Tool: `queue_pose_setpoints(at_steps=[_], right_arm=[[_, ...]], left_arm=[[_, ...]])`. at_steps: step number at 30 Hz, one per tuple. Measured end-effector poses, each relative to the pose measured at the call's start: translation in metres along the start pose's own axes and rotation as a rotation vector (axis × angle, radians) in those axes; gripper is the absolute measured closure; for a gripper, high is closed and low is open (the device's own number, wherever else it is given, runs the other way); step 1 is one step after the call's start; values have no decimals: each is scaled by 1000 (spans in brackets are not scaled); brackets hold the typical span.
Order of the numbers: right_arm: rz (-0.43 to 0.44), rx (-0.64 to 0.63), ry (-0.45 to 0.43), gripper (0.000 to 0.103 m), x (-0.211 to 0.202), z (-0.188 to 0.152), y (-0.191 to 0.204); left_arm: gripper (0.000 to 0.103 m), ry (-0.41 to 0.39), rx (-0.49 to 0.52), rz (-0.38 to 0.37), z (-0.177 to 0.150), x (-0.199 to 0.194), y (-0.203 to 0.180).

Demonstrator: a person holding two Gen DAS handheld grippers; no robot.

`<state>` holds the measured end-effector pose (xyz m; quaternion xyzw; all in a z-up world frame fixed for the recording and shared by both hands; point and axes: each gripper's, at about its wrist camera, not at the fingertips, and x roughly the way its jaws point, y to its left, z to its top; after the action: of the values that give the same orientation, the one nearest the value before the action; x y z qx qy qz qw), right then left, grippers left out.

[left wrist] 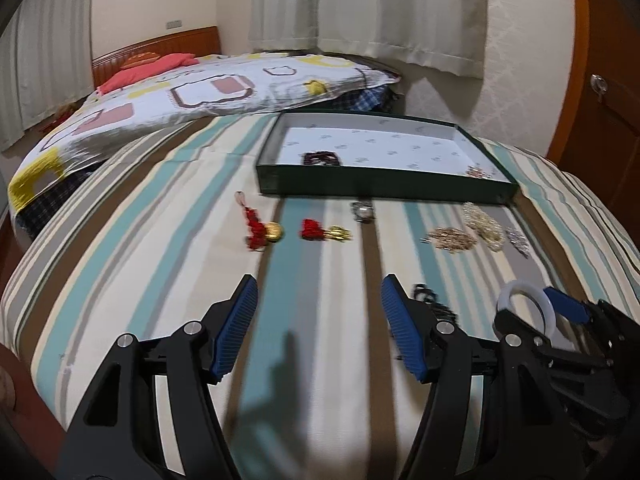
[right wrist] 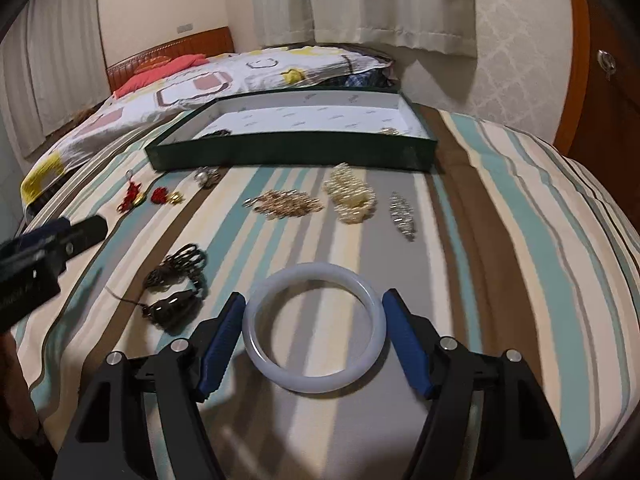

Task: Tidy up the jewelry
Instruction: 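Grasp the white jade bangle with the right tool while the left tool withdraws, then grasp the black cord necklace with the left tool while the right tool lifts the bangle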

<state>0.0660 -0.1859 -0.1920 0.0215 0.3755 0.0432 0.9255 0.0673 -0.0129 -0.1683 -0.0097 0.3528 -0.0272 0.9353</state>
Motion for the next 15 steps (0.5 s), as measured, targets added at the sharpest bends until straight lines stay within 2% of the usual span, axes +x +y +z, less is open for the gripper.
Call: queue_pose_setpoints(at_steps=[2, 7, 12, 15], right_arm=[[-16, 11, -13, 34, -4, 1, -8], [-36, 49, -26, 34, -10, 1, -29], [-37, 77, -26, 34, -10, 0, -40], [-32, 84, -27, 34, -9, 0, -42]], left_arm=[[34, 3, 0, -29, -1, 0, -8], [34, 21, 42, -80, -9, 6, -31], [34, 62, 75, -103, -16, 15, -46], [38, 80, 112, -103, -20, 19, -55]])
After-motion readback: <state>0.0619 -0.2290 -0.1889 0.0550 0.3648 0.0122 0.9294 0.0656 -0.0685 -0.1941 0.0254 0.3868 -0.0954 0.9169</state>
